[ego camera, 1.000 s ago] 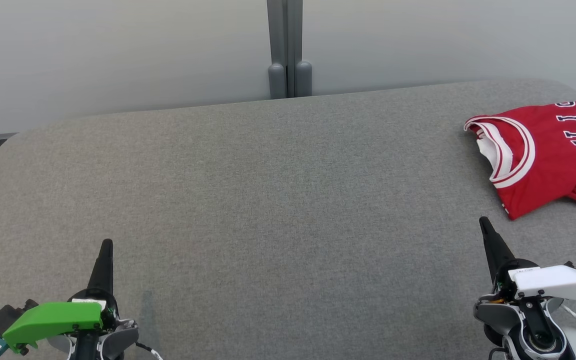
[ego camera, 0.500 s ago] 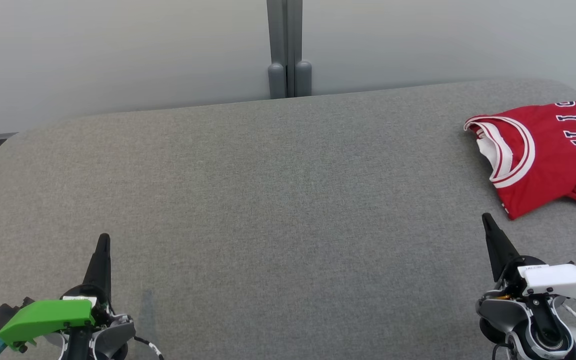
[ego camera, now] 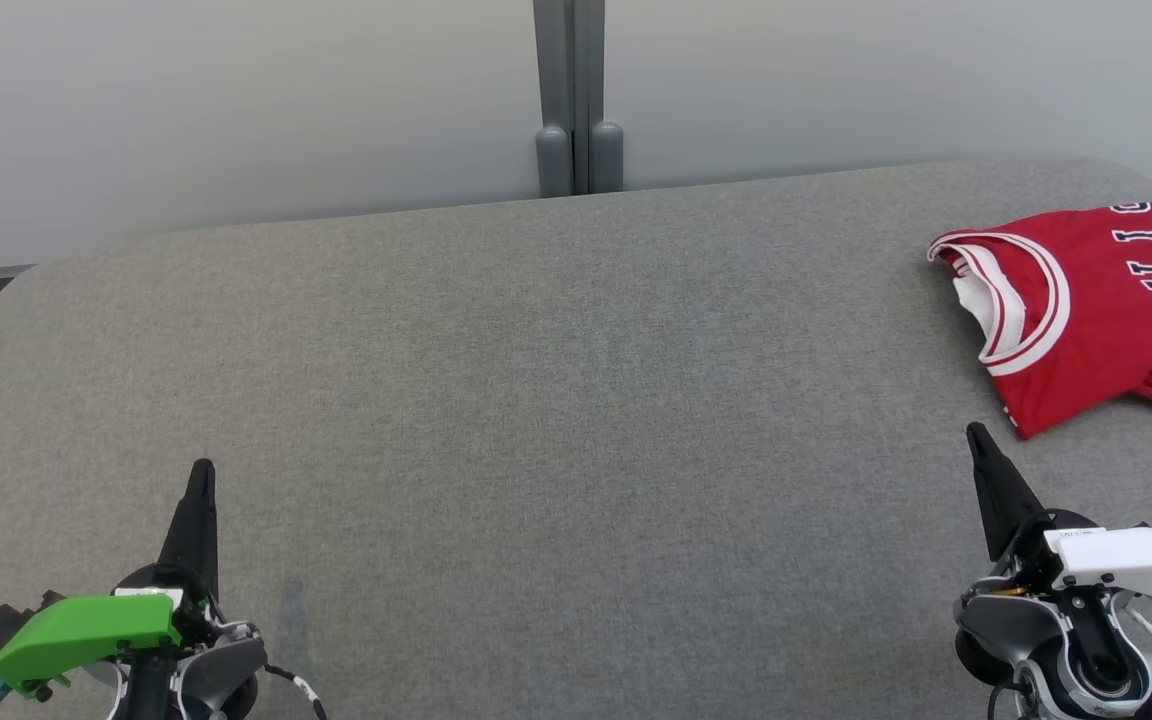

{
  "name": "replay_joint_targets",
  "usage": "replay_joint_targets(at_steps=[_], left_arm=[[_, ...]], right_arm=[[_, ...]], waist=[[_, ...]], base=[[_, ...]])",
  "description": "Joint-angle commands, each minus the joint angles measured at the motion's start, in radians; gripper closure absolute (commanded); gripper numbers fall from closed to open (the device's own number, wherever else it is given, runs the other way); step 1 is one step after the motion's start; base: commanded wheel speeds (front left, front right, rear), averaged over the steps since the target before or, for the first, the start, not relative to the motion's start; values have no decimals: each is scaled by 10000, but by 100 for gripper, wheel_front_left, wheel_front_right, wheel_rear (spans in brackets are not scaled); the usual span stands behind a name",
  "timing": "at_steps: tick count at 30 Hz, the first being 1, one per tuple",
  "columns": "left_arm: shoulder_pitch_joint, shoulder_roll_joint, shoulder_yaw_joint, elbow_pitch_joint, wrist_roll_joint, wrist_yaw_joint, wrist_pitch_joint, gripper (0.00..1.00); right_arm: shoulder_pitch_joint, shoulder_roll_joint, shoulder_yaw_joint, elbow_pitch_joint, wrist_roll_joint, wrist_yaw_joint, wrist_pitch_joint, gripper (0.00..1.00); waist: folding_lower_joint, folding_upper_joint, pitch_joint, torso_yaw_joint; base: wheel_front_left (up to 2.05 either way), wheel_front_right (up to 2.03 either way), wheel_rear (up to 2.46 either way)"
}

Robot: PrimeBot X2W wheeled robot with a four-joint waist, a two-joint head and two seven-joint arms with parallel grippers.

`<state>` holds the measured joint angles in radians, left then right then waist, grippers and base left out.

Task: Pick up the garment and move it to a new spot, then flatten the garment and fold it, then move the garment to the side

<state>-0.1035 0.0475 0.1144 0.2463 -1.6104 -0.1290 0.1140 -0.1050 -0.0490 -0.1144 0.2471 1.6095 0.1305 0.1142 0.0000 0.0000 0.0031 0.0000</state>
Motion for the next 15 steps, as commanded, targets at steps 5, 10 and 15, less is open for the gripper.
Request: replay_joint_targets(at_steps=[5, 10, 15], left_arm=[[-107, 51, 23, -19, -45, -53, 38, 100], [-107, 51, 23, -20, -45, -51, 37, 100], [-106, 51, 22, -20, -46, -51, 37, 100]], right_arm=[[-58, -36, -17, -56, 61, 4, 33, 100], [-58, -35, -18, -56, 60, 4, 34, 100], [-58, -34, -18, -54, 59, 4, 35, 100]], waist=[[0, 0, 0, 0], [0, 0, 0, 0], [0, 0, 0, 0]], base=[[0, 0, 0], [0, 0, 0], [0, 0, 0]])
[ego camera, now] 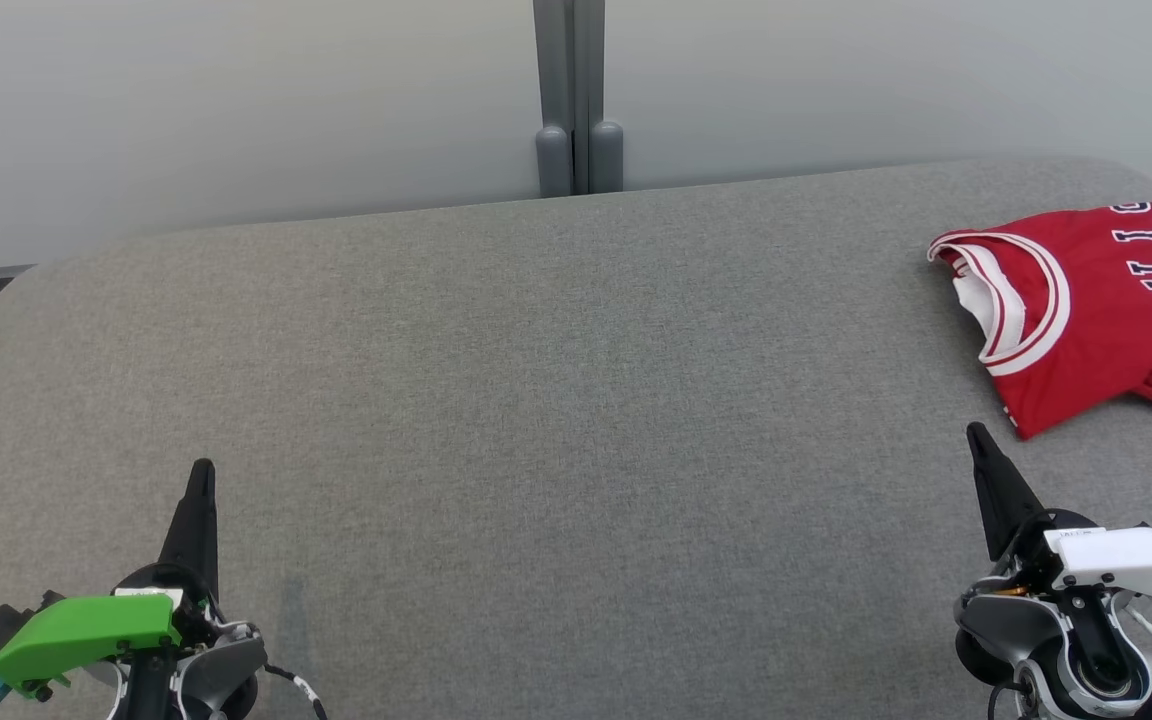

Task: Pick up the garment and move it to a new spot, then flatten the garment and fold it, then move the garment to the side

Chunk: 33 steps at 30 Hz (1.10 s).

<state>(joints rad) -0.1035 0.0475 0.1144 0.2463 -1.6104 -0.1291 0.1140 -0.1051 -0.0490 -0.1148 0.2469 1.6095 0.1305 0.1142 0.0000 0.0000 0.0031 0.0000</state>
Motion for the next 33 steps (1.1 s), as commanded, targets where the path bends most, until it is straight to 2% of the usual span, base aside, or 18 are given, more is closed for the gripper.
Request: replay_joint_targets(at_steps=[1, 33], left_arm=[[-106, 51, 22, -20, -46, -49, 37, 100], [-106, 51, 20, -21, -47, -50, 35, 100]], right_arm=[[-57, -34, -14, -52, 58, 4, 36, 100], [-57, -30, -19, -52, 53, 4, 39, 100]], waist=[[0, 0, 0, 0], [0, 0, 0, 0]], base=[[0, 0, 0], [0, 0, 0]])
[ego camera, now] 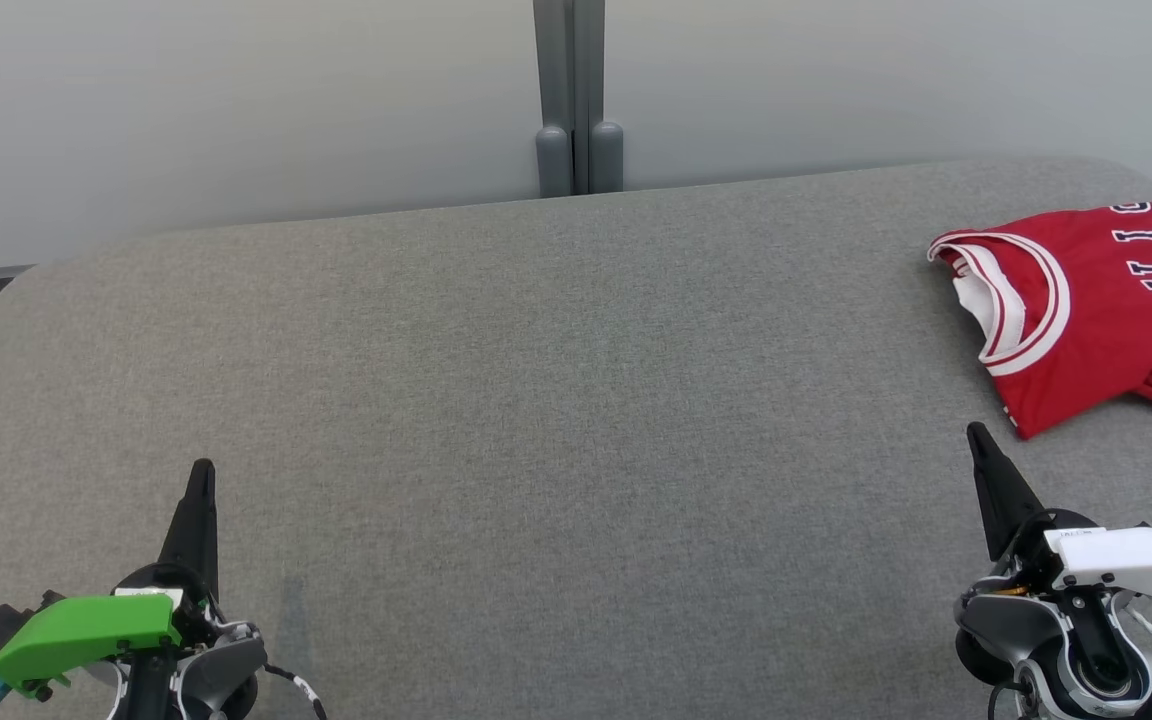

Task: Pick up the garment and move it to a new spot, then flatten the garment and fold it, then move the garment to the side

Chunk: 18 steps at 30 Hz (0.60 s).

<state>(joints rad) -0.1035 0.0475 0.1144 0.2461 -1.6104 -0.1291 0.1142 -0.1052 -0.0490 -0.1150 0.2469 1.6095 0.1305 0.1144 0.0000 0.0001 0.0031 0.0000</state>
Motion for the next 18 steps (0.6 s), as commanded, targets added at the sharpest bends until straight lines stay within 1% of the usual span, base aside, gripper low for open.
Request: replay_joint_targets(at_steps=[1, 18], left_arm=[[-106, 51, 20, -19, -47, -50, 34, 100], [-106, 51, 19, -20, -48, -50, 33, 100]], right_arm=[[-56, -30, -17, -52, 53, 4, 37, 100], [-56, -28, -18, -52, 53, 4, 39, 100]], waist=[[0, -1, 0, 0], [0, -1, 0, 0]], base=[[0, 0, 0], [0, 0, 0]])
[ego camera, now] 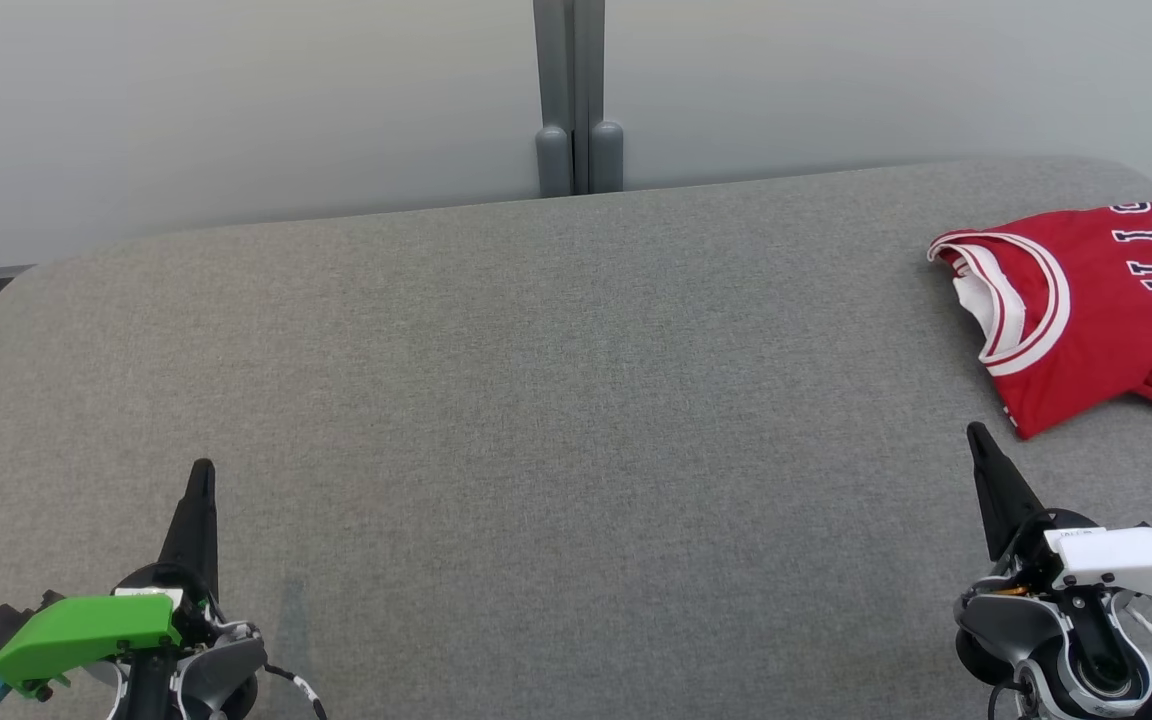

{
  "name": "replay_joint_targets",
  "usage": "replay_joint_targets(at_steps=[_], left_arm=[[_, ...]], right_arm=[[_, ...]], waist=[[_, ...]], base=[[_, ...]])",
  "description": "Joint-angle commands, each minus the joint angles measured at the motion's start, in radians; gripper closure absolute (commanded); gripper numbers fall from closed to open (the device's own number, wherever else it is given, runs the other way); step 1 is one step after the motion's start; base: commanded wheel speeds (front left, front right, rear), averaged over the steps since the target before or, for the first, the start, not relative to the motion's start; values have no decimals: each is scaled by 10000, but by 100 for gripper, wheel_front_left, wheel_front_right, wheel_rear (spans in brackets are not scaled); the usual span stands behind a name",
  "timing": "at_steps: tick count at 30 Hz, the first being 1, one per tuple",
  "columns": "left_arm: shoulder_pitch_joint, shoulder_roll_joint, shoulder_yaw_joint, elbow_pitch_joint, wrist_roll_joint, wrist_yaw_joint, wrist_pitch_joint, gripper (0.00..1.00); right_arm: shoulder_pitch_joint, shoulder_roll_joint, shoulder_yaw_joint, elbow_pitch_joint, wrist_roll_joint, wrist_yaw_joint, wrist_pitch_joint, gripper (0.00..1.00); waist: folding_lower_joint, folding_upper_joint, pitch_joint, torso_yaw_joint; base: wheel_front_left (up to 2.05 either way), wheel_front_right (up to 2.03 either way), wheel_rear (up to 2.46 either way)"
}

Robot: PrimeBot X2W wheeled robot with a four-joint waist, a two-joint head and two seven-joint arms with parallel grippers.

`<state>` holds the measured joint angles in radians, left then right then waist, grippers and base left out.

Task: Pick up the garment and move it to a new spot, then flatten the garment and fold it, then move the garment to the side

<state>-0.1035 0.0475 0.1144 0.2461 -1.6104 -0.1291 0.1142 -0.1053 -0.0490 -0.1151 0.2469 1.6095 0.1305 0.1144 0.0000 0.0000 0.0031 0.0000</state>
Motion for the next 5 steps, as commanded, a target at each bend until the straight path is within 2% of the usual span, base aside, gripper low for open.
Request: replay_joint_targets(at_steps=[1, 5], left_arm=[[-106, 51, 19, -20, -48, -50, 33, 100], [-106, 51, 19, -20, -48, -50, 33, 100]], right_arm=[[-55, -28, -16, -52, 53, 4, 39, 100], [-55, -28, -16, -52, 52, 4, 39, 100]], waist=[[0, 0, 0, 0], [0, 0, 0, 0]], base=[[0, 0, 0], [0, 0, 0]])
